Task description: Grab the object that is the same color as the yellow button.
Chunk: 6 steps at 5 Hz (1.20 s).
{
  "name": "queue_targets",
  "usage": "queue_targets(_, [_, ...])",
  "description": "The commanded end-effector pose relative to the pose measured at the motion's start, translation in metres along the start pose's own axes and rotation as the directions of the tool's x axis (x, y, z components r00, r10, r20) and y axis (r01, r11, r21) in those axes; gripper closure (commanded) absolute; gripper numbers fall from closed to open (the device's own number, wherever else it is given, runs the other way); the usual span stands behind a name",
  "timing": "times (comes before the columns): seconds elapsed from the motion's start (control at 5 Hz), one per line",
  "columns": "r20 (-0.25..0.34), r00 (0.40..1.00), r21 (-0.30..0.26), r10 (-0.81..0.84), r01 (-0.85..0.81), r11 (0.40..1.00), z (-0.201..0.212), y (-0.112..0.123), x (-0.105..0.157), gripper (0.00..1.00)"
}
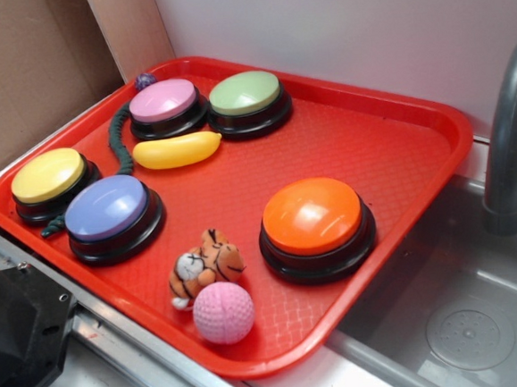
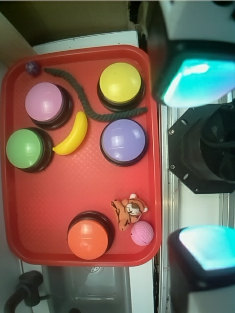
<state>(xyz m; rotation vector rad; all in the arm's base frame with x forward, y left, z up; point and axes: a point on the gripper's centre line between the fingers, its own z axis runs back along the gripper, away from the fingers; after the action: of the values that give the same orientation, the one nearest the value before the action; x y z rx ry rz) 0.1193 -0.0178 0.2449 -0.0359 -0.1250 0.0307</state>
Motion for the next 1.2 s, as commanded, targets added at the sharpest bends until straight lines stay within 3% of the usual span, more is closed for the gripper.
queue_targets(0.0, [0.0,1.0,0.0,0.0,0.0,1.0,0.0,0.0,0.0,0.0])
queue_targets(0.4, [0.007,0.989,0.098,-0.146,0.144,0.985,-0.022,0.014,0.034,0.0])
queue_targets(0.8, [0.017,0.905,0.102,-0.424,0.421,0.901,-0.092,0.031,0.094,0.0])
queue_targets(1.0, [0.051,0.892,0.084,-0.448,0.444,0.892,-0.129,0.033,0.103,0.0])
